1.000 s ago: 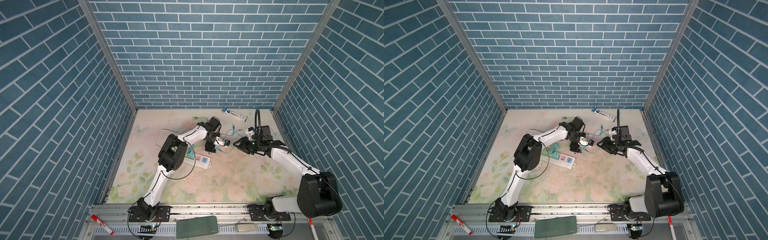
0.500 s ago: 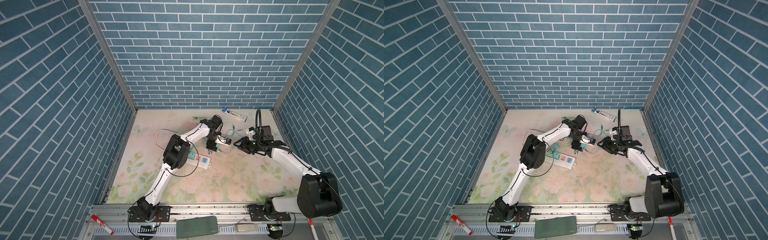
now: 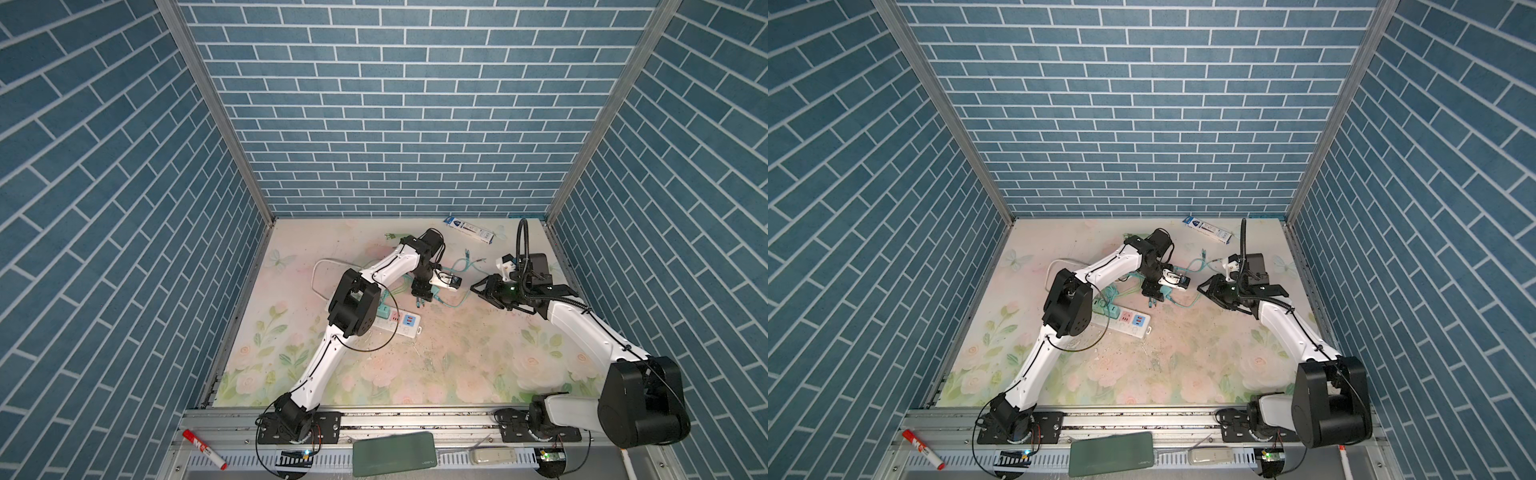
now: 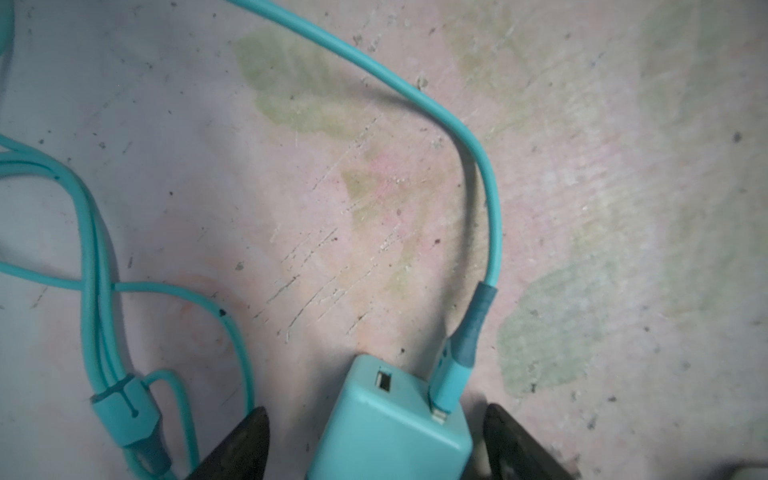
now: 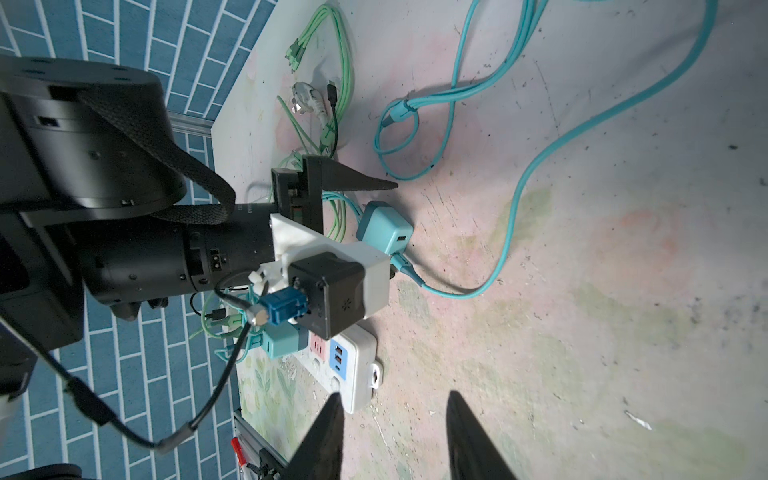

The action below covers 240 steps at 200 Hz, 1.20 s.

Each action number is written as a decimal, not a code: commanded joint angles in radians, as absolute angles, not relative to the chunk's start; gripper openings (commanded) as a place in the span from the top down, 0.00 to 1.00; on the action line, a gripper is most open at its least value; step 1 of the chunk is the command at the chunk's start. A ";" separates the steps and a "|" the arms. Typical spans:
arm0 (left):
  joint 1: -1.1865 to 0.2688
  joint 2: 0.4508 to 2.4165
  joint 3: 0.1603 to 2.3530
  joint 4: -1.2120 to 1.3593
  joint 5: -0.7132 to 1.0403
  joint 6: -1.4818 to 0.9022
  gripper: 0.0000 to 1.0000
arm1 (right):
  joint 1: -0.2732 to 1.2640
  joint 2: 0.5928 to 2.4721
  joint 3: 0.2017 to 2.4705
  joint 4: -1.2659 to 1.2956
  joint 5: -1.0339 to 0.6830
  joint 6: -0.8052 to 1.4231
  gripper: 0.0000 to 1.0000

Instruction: Insert the plug

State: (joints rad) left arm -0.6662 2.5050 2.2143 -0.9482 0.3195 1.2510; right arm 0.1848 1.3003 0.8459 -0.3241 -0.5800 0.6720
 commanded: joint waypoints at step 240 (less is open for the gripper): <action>-0.662 2.554 2.183 -0.951 0.324 1.267 0.48 | 0.180 1.264 0.765 -0.286 -0.599 0.678 0.59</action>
State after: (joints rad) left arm -0.6552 2.4886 2.1777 -0.9405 0.3416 1.2701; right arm 0.1841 1.2678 0.8040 -0.2993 -0.5774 0.6754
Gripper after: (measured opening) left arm 0.554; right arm 0.411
